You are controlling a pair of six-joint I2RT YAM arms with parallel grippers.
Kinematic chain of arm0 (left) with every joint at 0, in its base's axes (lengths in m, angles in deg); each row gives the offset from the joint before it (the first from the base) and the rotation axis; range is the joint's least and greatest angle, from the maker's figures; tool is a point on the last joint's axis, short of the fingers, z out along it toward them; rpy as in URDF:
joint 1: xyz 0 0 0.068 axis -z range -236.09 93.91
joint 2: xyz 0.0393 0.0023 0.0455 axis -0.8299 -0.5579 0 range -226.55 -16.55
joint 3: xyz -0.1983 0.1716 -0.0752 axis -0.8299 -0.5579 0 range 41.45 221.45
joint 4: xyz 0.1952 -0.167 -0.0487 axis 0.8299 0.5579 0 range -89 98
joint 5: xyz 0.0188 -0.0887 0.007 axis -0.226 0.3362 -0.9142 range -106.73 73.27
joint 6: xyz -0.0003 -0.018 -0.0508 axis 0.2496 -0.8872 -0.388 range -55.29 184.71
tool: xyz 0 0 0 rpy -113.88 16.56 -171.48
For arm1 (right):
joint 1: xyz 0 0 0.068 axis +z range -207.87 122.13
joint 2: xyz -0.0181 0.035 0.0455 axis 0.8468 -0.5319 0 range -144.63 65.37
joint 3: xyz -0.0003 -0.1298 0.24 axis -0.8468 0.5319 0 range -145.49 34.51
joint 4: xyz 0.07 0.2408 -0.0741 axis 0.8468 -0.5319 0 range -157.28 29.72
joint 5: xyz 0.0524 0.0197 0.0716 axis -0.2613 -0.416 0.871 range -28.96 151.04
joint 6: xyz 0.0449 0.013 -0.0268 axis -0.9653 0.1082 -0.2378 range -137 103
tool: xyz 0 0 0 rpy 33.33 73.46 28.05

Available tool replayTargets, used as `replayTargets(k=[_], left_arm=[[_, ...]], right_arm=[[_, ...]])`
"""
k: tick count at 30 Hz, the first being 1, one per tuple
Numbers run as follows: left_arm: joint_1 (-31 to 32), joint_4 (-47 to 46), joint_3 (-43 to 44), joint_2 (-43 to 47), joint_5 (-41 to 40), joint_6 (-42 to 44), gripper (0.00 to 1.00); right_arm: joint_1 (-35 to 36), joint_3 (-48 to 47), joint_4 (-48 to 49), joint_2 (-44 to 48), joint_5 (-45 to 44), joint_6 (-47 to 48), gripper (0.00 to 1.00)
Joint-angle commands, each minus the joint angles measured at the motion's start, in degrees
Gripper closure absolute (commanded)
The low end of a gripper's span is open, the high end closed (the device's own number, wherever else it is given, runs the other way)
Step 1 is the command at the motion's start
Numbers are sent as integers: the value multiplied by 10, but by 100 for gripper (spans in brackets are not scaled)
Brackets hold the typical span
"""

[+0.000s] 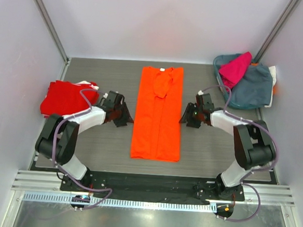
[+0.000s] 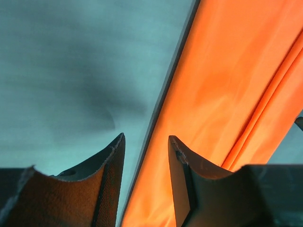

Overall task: Fold and stack the t-shirts
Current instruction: Fold the tshirt

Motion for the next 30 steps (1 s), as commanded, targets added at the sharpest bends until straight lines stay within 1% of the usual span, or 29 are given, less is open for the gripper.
replayTargets(k=[1,2,3,4,6,7,11,14,17,21,26,30], left_arm=[[9,-25,-63,60,34,3,57],[12,-23,-82,92,36,1,57],[17,-23,-107,109,40,0,57],[24,-21,-120,122,43,-2,57],[30,-15,-140,154,54,-5,57],[33,-13,-156,162,73,-6,57],[50,2,-191,199,103,-12,57],[71,28,-206,223,106,-15,57],[77,55,-219,245,117,-17,58],[94,65,-244,275,119,-28,59],[104,77,-264,311,112,-39,59],[112,76,-280,321,110,-47,59]], right_arm=[[16,83,-4,95,1,-14,48],[30,121,-5,115,2,-19,48],[38,138,-8,132,2,-24,48],[47,154,-13,167,3,-33,48],[63,192,-24,198,4,-44,48],[67,203,-34,211,4,-54,50],[87,270,-41,288,28,-90,52],[114,293,-50,318,39,-113,53],[126,313,-63,344,38,-133,55],[137,328,-68,386,45,-150,58],[155,329,-84,393,43,-154,60],[164,331,-79,384,40,-158,63]])
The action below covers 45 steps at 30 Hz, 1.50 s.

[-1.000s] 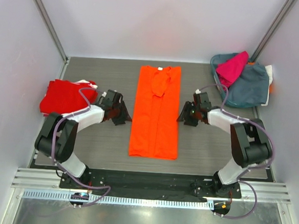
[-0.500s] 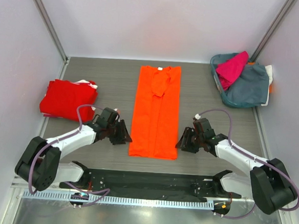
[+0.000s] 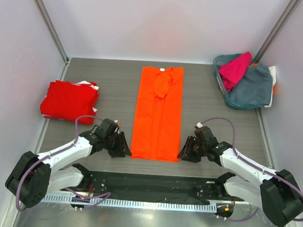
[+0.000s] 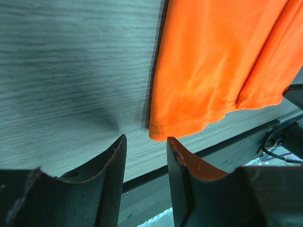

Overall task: Fold and stack the t-shirts
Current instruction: Fold the tshirt

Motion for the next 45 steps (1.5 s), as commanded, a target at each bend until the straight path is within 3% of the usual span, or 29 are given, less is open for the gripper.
replayTargets(k=[1,8,9,15,25,30,34,37,45], left_arm=[[6,0,-9,14,11,-15,60],[21,-27,-23,14,15,-37,59],[22,-31,-26,15,11,-40,59],[22,-59,-30,13,7,-57,60],[22,-83,-16,-28,-4,-59,71],[22,-102,-24,-29,-11,-75,71],[22,-98,-21,-15,-5,-74,90],[23,-82,-13,-2,3,-73,96],[-4,-82,31,3,37,-85,100]], right_arm=[[9,3,-4,-1,3,-12,64],[30,4,25,-26,14,-26,71],[31,4,25,-26,14,-25,80],[32,3,20,-21,9,-24,96],[32,4,20,-23,6,-22,99],[32,4,20,-21,9,-22,99],[32,-6,13,-13,10,-23,99],[32,-27,-5,-3,3,-18,99],[24,-103,-41,3,-30,-4,99]])
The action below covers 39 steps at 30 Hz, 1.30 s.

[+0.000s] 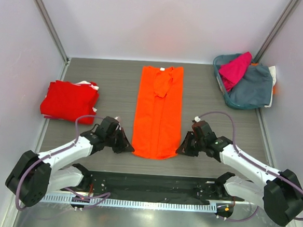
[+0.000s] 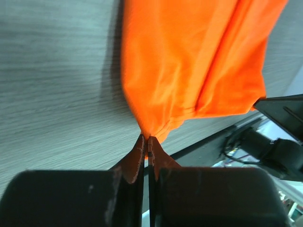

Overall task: Fold and stack the t-shirts
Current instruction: Fold the tshirt

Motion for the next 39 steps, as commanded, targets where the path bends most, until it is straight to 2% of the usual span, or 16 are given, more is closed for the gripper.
replayTargets(k=[1,5,11,19,23,31,39], left_arm=[[-21,-8,41,1,26,-10,100],[-49,-11,84,-22,34,-8,100],[-95,-19,161,-72,48,1,100],[-140,-36,279,-217,43,10,100],[-152,-29,346,-286,13,13,100],[-174,-30,464,-399,13,2,100],[-191,-28,524,-467,36,-1,100]], right_arm=[[-7,-58,-8,-2,-22,16,99],[-28,-107,-11,-38,-21,36,99],[-94,-185,-11,-93,-1,71,99],[-170,-301,1,-229,37,107,99],[-189,-364,4,-296,46,112,99],[-218,-477,4,-424,85,126,99],[-241,-535,4,-495,101,122,99]])
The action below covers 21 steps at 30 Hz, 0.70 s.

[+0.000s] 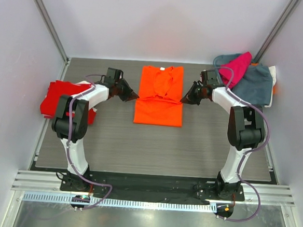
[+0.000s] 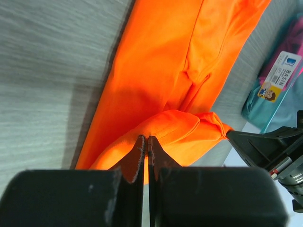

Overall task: Fold and stack the t-shirts
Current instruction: Fold the tshirt

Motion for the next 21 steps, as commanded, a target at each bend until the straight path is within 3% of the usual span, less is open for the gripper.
replayTargets(k=[1,21], left_arm=[[-11,-11,33,-16,18,-4,100],[-25,-10,144,-107,44,-12,100]], right_arm=[[-8,-46,7,-15,22,8,99],[-25,-167,-4,-123,39,-4,98]])
